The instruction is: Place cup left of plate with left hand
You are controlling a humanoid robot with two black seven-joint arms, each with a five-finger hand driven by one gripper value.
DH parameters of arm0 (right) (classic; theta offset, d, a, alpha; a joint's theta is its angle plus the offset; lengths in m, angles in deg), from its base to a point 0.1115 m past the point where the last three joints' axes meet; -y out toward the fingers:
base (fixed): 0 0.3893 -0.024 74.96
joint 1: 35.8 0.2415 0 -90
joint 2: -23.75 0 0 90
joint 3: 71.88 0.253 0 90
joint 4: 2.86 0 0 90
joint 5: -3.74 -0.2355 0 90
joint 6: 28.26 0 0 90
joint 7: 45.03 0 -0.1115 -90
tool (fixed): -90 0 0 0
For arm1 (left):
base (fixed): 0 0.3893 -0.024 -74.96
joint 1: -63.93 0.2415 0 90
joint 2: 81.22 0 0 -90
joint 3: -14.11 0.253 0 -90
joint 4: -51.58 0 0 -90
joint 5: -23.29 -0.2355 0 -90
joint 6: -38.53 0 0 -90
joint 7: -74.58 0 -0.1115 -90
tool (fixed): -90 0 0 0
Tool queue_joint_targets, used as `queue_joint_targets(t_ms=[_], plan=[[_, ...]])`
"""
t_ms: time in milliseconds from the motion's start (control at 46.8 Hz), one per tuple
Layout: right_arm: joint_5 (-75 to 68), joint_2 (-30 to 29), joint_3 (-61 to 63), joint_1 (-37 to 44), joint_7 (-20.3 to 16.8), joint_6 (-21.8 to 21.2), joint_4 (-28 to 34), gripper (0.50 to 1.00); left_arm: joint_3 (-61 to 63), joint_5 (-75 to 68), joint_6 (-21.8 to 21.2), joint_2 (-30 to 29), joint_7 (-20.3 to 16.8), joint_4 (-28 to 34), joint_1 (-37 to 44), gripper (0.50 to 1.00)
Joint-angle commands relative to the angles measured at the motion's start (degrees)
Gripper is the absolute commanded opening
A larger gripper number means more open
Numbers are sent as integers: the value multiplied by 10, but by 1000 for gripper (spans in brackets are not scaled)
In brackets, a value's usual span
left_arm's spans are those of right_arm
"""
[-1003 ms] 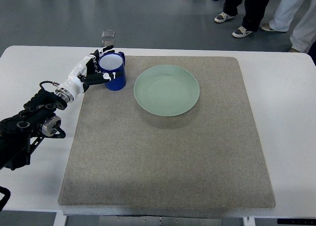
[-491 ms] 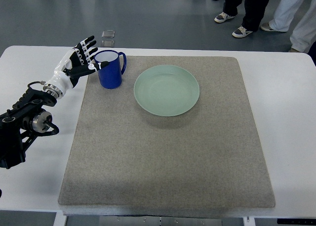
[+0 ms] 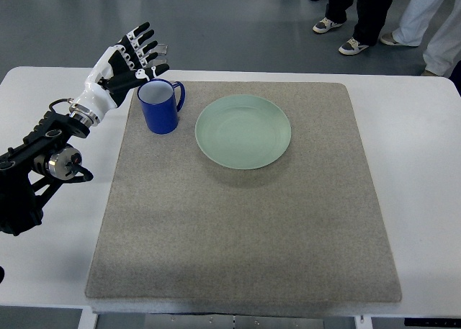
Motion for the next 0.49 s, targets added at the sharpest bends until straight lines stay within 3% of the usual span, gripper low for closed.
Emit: queue_joint_targets(t_ms=[0, 470], plan=[[-1, 0, 0, 0, 0, 0, 0, 932, -27, 26, 12, 2, 0, 0, -1, 996], [0, 0, 0, 0, 0, 0, 0, 932, -31, 166, 9, 8, 22, 13, -30, 981]])
